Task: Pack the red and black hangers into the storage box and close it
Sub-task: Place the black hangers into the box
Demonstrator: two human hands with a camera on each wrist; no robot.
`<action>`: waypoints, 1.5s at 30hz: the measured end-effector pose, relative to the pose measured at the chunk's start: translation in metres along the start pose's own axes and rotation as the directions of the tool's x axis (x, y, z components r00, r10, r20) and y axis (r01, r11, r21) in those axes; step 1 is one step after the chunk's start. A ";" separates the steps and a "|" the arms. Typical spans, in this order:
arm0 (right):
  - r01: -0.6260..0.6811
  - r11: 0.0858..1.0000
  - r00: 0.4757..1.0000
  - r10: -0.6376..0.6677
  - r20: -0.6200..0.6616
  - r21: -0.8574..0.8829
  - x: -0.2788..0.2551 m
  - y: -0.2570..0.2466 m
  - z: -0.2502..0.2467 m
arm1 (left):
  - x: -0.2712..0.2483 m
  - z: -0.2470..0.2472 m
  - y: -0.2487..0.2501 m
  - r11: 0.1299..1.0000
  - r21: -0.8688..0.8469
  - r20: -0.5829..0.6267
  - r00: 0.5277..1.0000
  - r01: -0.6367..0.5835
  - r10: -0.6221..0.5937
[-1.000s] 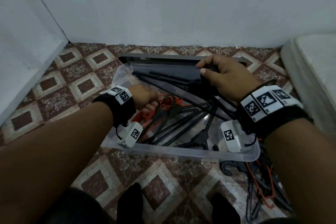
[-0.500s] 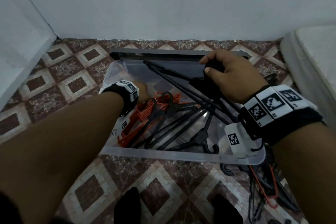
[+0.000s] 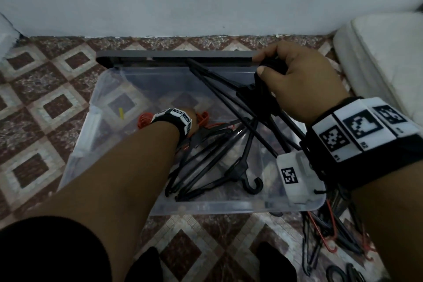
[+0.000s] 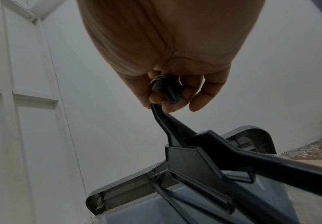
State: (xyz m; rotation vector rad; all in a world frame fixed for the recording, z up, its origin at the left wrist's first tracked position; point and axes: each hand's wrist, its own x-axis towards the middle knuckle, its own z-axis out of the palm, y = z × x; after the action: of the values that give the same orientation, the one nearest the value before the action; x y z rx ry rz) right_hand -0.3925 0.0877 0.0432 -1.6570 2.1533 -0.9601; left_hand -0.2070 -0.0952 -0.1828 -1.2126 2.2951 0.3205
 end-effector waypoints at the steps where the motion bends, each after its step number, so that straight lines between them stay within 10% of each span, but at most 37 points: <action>1: -0.007 1.000 1.000 0.007 -0.004 -0.006 0.001 0.001 0.000 | -0.002 0.001 0.003 1.000 -0.011 -0.013 1.000 -0.002 0.002; 13: -0.091 0.995 0.996 0.090 0.024 0.034 0.000 -0.005 -0.004 | -0.053 -0.023 0.027 0.983 -0.121 -0.131 0.984 -0.136 0.120; 20: -0.079 0.995 0.997 0.079 0.004 0.063 -0.002 -0.014 -0.013 | -0.130 -0.094 0.017 0.958 -0.163 -0.446 0.884 -0.237 0.143; 28: -0.035 0.998 0.999 0.035 0.020 0.043 -0.015 -0.025 -0.026 | -0.211 -0.148 0.006 0.921 -0.382 -0.521 0.841 -0.076 -0.146; 31: -0.008 0.999 0.997 0.004 0.082 0.039 -0.019 -0.031 -0.026 | -0.236 -0.149 0.016 0.800 -0.596 -0.448 0.857 -0.075 -0.253; 36: 0.049 0.998 0.962 -0.056 0.269 0.033 -0.028 -0.041 -0.024 | -0.263 -0.135 0.057 0.102 -0.975 -0.217 0.947 -0.198 -0.236; 45: 0.022 0.987 0.870 -0.097 0.483 0.157 -0.031 -0.051 -0.018 | -0.260 -0.131 0.076 0.029 -0.962 -0.274 0.959 -0.273 -0.070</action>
State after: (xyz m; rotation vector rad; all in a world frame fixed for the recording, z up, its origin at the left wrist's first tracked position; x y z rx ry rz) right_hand -0.3541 0.1159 0.0832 -1.6800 1.6623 -0.6050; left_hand -0.1921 0.0730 0.0665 -1.6818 2.1698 2.3688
